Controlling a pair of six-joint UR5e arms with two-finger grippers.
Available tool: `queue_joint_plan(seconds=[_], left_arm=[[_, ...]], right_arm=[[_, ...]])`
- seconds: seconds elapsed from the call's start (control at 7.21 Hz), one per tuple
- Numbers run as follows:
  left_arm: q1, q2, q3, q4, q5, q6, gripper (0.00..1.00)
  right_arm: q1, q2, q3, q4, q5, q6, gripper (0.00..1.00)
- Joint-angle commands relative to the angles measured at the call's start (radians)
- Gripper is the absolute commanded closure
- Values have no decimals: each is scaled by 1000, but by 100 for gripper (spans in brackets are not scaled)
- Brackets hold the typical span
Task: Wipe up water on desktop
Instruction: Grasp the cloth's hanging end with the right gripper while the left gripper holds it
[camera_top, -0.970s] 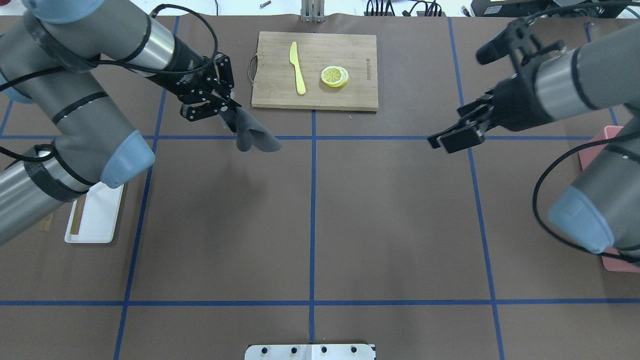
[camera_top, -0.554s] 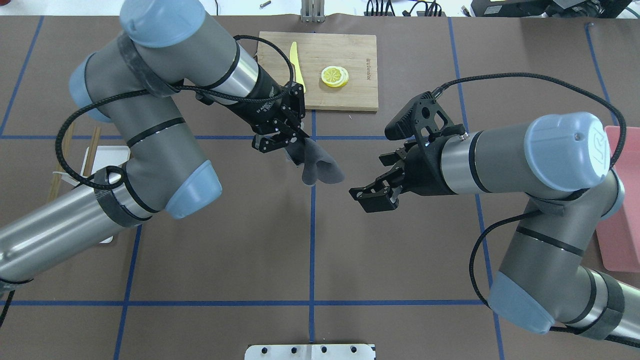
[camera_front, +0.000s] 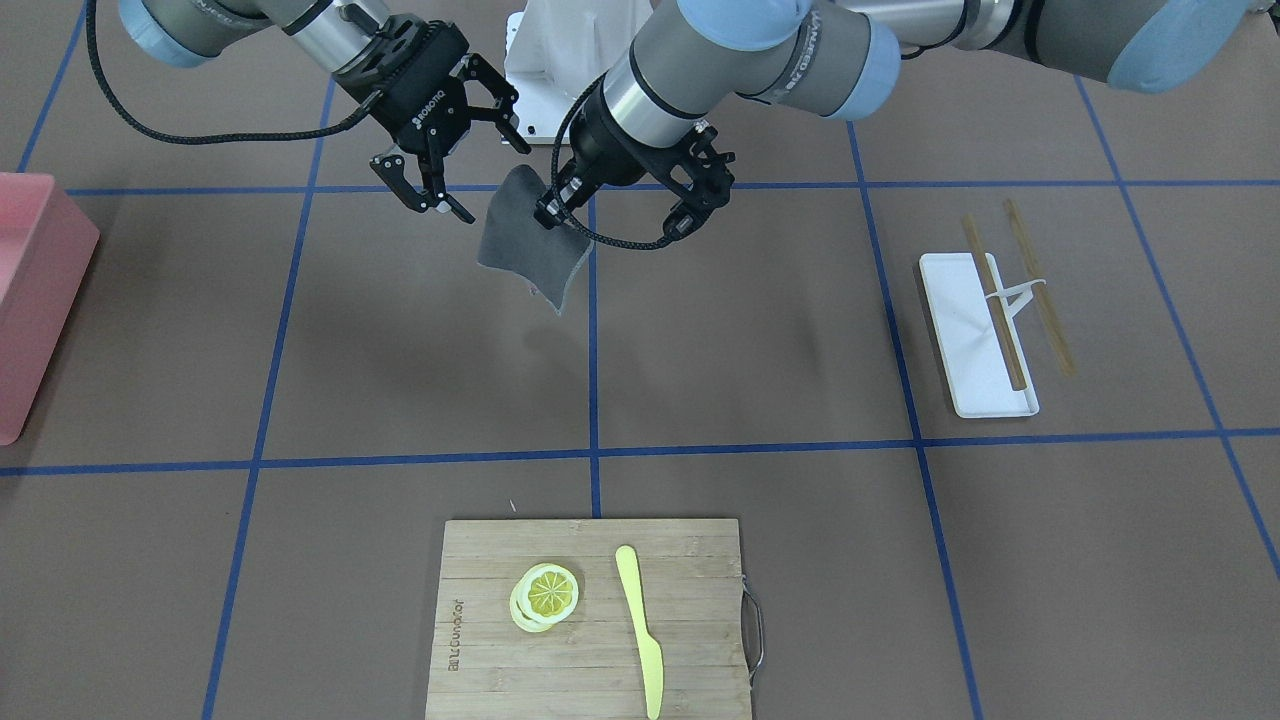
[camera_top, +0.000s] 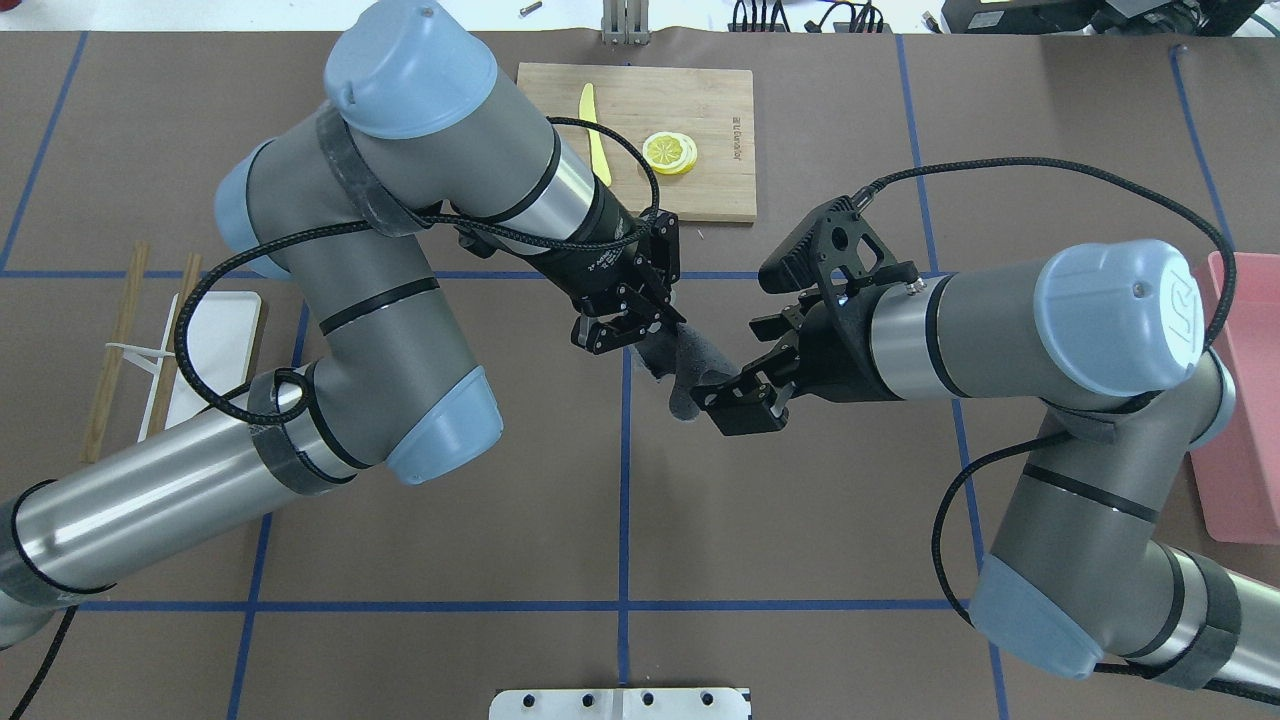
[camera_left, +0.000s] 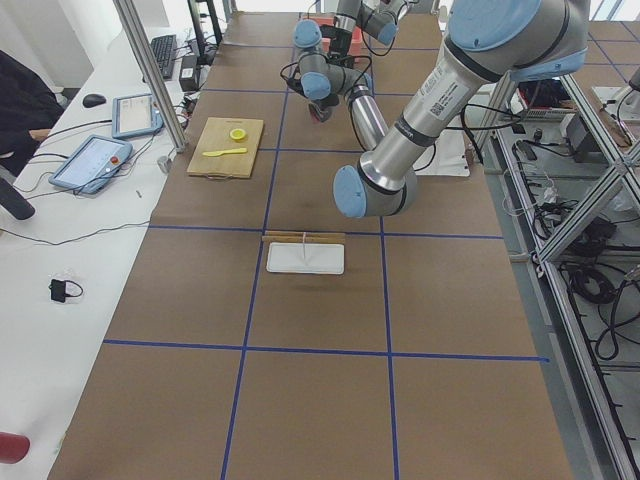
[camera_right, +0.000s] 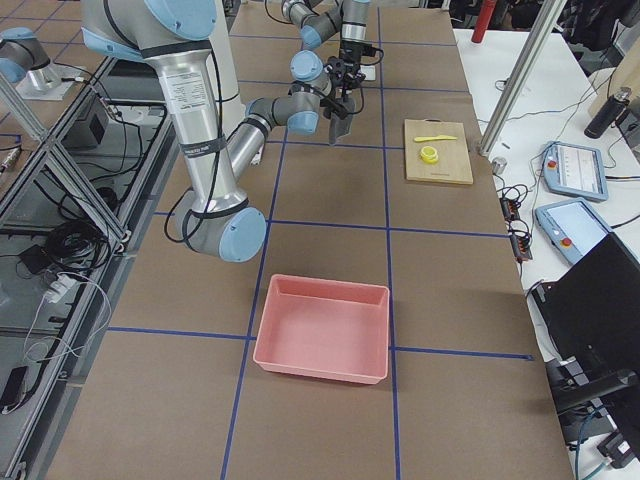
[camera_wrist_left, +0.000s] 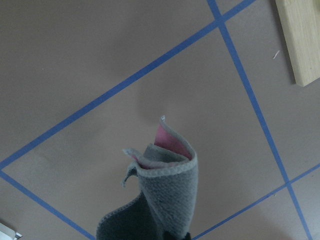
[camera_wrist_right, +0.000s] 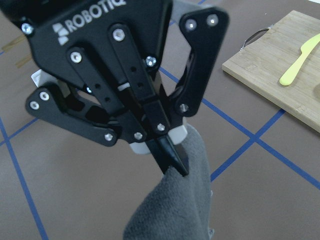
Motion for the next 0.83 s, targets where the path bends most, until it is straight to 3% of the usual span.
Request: queue_joint_plan(seconds=[0.0,0.14,0.42,0.69], left_arm=[[2,-13,-8,2,-39,-5,100],[0,-14,-9,2,-40,-5,100],[-3,-10,-8,2,-40,-2,100],[-14,-8,0,0,-38,12,100]], right_arm=[[-3,-5,-2,-1,0,0,10],[-1,-5,-3,0,0,0,17],[0,-9,-2,0,1,2,51],[0,-9,3,2,1,23,63]])
